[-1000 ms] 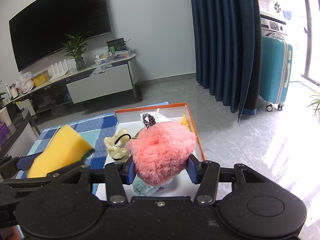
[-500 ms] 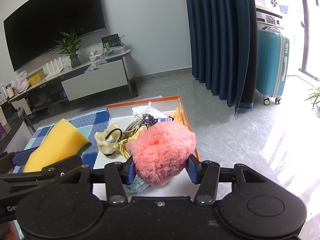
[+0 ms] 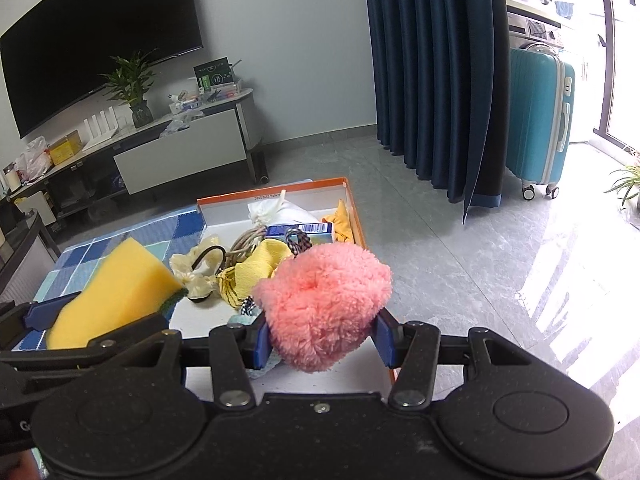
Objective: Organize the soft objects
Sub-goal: 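Open the left tool to drop the sponge while the right tool releases the pom-pom into the box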
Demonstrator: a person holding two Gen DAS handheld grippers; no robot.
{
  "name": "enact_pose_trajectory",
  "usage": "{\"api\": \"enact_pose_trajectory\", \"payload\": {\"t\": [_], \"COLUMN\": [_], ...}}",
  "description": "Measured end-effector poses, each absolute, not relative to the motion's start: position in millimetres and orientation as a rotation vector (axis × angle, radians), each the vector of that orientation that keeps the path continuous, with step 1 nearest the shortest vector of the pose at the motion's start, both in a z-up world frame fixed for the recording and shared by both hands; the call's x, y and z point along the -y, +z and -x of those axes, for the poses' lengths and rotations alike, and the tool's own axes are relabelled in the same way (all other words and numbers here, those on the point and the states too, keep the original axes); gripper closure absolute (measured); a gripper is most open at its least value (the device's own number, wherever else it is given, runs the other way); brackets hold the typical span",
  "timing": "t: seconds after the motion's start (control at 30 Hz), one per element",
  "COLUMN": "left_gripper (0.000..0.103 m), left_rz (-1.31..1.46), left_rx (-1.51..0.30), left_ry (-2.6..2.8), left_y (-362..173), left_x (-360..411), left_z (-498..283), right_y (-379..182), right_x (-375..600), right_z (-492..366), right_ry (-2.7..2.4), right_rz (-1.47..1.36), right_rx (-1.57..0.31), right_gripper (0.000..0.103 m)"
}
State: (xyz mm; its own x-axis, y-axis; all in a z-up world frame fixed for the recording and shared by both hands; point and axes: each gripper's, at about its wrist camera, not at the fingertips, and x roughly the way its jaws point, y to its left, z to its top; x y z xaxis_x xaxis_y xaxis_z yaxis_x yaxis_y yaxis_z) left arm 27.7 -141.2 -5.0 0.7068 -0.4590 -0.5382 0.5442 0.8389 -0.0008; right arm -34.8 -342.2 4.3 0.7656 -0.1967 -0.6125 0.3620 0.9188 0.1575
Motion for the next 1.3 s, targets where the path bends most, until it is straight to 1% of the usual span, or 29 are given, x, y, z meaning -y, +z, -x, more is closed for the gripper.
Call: {"api": "enact_pose_trajectory", "payload": {"t": [0.13,0.17,0.33,0.37,0.47,0.53,0.6,0.73,0.97,1.3], "left_gripper": [0.016,0.017,0.015,0.015,0.01,0.004,0.001,0.001,0.0,0.0], "left_rz": [-0.169,-0.164,-0.164,-0.164,-0.163,-0.169,-0.18,-0.191,-0.195,-0.278], "left_rx": [-0.553,-0.558,-0.568,-0.573,-0.584,-0.581,-0.585,-0.601,-0.555,-0.557], "left_ry": [-0.566,-0.569,-0.559,-0.555,-0.553,-0.554,-0.545,-0.543,-0.516,-0.416], "left_y": [-5,-5,-7,-8,-8,-8,-10,-13,6,6], "left_x": [145,146,146,146,147,149,151,151,146,149], "left_z": [-33,-34,-34,-33,-33,-32,-31,-29,-15,4], "right_y": [4,4,5,5,7,9,10,15,30,28], "right_x": [346,346,350,351,354,355,356,356,356,349], "right_z": [28,25,28,30,36,38,39,45,61,86], "right_ry": [-0.31,-0.306,-0.322,-0.328,-0.336,-0.325,-0.343,-0.342,-0.337,-0.329], "right_rz": [-0.262,-0.257,-0.254,-0.258,-0.261,-0.262,-0.257,-0.255,-0.26,-0.249], "right_rx": [-0.635,-0.641,-0.626,-0.62,-0.607,-0.603,-0.604,-0.594,-0.551,-0.568], "right_gripper": [0.041,0.041,0.03,0.03,0.03,0.029,0.029,0.029,0.029,0.029]}}
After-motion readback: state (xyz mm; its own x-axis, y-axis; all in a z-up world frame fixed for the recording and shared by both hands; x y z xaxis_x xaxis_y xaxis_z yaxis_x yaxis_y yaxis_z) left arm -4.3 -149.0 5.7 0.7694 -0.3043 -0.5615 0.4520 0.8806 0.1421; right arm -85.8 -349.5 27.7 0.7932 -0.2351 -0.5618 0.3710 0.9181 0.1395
